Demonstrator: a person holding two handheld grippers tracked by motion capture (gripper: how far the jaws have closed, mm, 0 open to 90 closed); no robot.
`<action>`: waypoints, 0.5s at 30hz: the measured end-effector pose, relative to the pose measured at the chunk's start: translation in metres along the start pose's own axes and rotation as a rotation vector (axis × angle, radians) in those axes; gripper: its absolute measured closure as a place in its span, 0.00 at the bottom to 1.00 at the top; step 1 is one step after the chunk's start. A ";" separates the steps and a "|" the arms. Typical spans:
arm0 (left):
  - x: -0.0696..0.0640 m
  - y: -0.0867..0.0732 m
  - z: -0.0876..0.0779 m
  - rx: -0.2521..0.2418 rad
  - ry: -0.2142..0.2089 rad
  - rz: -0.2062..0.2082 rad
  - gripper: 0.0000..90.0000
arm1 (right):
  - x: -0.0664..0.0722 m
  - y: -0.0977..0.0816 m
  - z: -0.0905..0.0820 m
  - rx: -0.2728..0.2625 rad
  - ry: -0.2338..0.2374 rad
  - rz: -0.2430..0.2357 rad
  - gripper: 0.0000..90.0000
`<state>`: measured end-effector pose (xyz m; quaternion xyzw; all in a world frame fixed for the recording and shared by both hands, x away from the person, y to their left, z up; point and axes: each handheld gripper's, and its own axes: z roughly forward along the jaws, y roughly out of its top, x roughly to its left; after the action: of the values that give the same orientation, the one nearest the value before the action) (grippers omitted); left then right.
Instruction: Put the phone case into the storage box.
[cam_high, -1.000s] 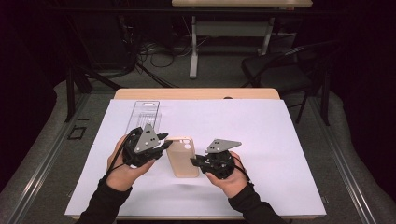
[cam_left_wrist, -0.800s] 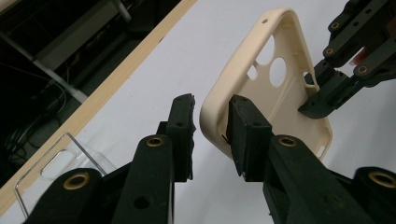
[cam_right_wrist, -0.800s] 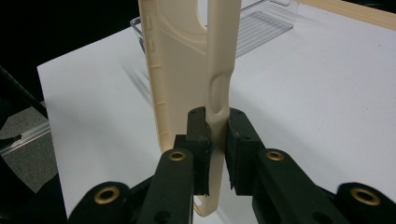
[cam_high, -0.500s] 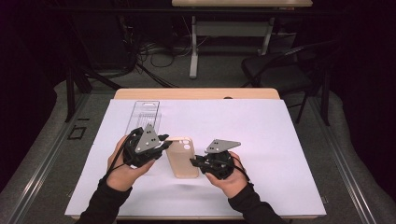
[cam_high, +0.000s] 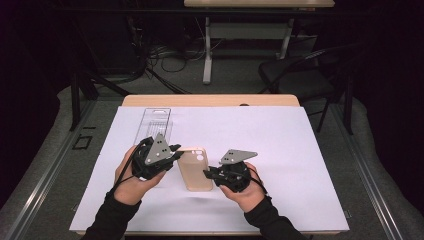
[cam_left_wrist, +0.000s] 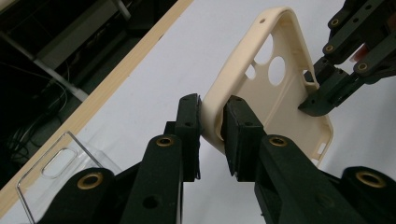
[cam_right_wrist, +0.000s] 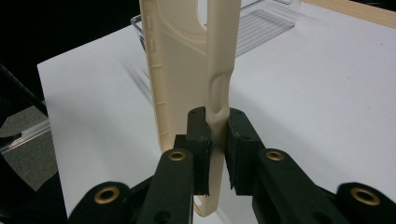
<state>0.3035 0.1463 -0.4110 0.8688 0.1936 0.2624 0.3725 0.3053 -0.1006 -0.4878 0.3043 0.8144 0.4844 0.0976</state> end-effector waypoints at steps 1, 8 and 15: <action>0.000 0.000 0.000 0.002 -0.003 0.002 0.86 | 0.000 0.000 0.000 0.002 0.002 -0.001 0.90; 0.000 0.000 -0.001 0.007 -0.006 0.003 0.86 | 0.000 0.000 0.000 0.002 0.001 -0.002 0.90; 0.002 0.000 -0.002 0.016 -0.018 -0.006 0.86 | 0.000 0.000 0.001 0.003 0.007 0.000 0.90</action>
<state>0.3036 0.1481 -0.4093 0.8737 0.1947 0.2518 0.3680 0.3054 -0.1002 -0.4881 0.3027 0.8155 0.4841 0.0945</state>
